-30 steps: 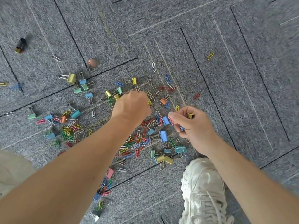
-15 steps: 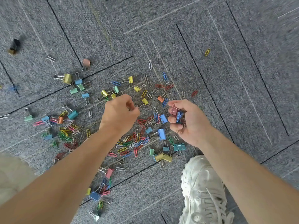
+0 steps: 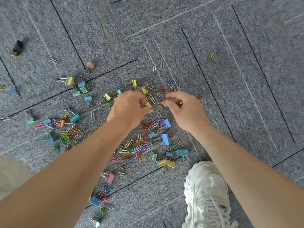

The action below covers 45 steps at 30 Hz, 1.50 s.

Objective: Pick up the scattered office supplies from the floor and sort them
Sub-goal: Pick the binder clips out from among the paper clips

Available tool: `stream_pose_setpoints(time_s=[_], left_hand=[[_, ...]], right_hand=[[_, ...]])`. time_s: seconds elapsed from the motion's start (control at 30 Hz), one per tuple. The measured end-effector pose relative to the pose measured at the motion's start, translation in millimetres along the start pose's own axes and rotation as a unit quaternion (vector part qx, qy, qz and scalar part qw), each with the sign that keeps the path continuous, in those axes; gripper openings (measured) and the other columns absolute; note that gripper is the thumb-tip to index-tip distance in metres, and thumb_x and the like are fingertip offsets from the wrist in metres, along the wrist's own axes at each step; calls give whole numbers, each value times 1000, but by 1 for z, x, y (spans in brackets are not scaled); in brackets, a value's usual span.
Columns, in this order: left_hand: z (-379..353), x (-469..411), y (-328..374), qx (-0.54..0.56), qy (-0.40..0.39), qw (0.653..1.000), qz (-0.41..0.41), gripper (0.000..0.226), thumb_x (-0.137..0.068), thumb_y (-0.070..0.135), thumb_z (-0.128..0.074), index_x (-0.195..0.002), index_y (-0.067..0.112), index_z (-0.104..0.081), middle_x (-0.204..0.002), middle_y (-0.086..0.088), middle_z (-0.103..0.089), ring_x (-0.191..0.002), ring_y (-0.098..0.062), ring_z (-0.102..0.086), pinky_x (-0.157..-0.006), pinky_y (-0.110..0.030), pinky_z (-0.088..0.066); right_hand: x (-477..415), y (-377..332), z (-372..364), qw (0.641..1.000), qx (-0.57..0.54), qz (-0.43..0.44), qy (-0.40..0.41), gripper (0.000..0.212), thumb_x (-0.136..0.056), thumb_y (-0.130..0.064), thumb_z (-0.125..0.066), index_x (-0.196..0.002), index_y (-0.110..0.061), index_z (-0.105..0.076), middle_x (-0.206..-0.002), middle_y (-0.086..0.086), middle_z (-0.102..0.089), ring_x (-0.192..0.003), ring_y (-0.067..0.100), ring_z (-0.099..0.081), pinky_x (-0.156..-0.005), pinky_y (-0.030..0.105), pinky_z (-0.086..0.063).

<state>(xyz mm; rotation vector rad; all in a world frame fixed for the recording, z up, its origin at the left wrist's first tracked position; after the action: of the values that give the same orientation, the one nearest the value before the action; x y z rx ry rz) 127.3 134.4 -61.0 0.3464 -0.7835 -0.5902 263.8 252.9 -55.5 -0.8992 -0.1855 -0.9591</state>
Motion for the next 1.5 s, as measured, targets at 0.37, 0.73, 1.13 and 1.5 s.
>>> stream_pose_setpoints(time_s=[0.37, 0.73, 1.13, 1.5], left_hand=[[-5, -1, -5, 0, 11, 1000, 12, 9, -91, 25, -71, -92, 19, -64, -86, 2, -64, -67, -15, -59, -61, -28, -49], [-4, -14, 6, -77, -58, 995, 29, 6, -89, 21, -69, -91, 17, -66, -83, -2, -64, -63, -16, -61, -47, -24, -42], [-5, 10, -12, 387, -92, 905, 150, 19, -90, 0, -55, -77, 12, -47, -69, -5, -57, -48, -10, -37, -49, -28, -41], [-15, 21, -12, 754, -180, 603, 187, 45, -78, 4, -42, -121, 11, -55, -74, -7, -55, -59, -15, -48, -54, -26, -46]], right_hand=[[-12, -14, -2, 933, 319, 164, 17, 26, -103, -36, -47, -124, -32, -62, -106, -6, -62, -82, 23, -68, -53, 25, -39], [-23, -25, 1, 928, 341, 139, -53, 19, -101, -36, -52, -113, -29, -64, -109, -2, -61, -86, 26, -62, -64, 33, -41], [-18, -18, 4, 976, 173, 101, -87, 8, -92, -32, -66, -90, -25, -63, -89, -6, -62, -72, 11, -60, -63, 24, -51], [22, 8, -1, 916, -373, -112, -99, 17, -86, -4, -72, -78, -13, -59, -60, 4, -51, -50, 15, -42, -41, 20, -24]])
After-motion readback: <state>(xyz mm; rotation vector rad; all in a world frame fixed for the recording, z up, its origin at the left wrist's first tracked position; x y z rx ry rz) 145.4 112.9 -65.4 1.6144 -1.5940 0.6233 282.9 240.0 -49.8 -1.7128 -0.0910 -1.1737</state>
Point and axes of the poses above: each hand's wrist, its own x-axis away from the middle knuckle, its own z-axis out of the back of the hand, y = z × x, the point moved 4 cm from there along -x, towards the middle knuckle
